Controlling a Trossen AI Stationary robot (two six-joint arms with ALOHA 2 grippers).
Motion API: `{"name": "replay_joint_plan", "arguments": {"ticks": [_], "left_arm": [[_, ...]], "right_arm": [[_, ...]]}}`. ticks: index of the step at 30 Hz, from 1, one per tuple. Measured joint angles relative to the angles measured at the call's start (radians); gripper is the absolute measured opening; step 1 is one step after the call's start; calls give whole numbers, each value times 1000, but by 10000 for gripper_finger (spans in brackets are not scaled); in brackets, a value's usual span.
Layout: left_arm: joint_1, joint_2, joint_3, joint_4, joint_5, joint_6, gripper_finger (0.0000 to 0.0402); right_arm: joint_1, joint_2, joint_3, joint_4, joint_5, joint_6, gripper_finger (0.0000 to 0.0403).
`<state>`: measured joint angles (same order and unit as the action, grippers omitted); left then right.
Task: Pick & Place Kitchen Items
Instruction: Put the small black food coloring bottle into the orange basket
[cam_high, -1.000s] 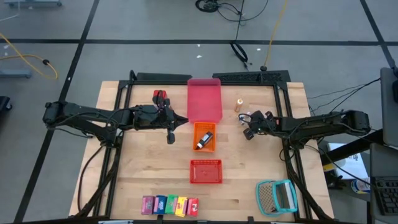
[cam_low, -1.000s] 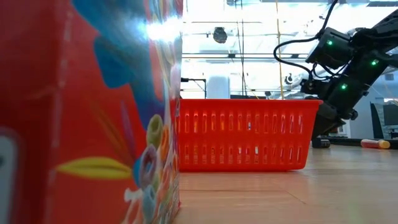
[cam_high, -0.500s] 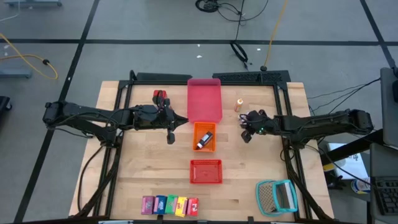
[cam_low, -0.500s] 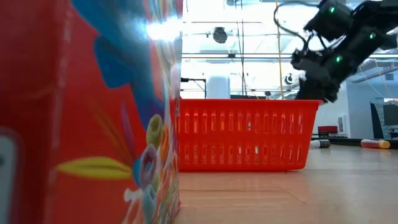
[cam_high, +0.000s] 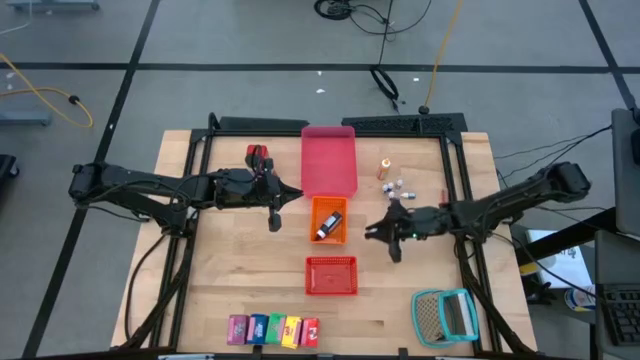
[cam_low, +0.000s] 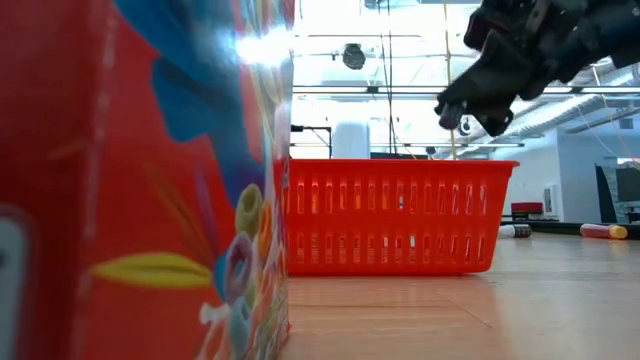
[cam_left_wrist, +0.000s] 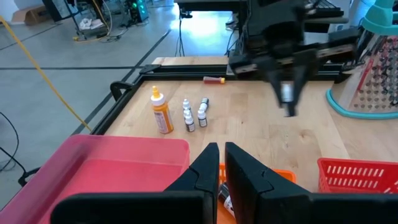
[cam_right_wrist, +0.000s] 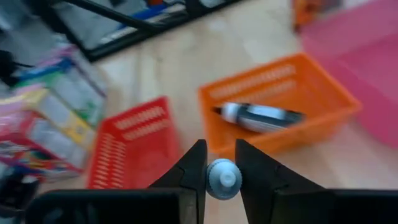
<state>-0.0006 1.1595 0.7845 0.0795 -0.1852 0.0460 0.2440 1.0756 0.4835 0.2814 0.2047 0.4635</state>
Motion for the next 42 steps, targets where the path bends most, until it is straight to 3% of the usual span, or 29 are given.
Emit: {"name": "replay_joint_plan", "arguments": {"ticks": [7,16,22,42], "left_arm": [[0,0,0,0,0,-2,31],[0,0,0,0,0,-5,31],[0,0,0,0,0,-5,31],[0,0,0,0,0,-6,31]], "right_arm": [[68,142,5,204,-2,-12,56],[88,319,136,215,-78,-59,56],[94,401,202,211,-73,-105,56],[-103,465,249,190,-49,-187,56]]}}
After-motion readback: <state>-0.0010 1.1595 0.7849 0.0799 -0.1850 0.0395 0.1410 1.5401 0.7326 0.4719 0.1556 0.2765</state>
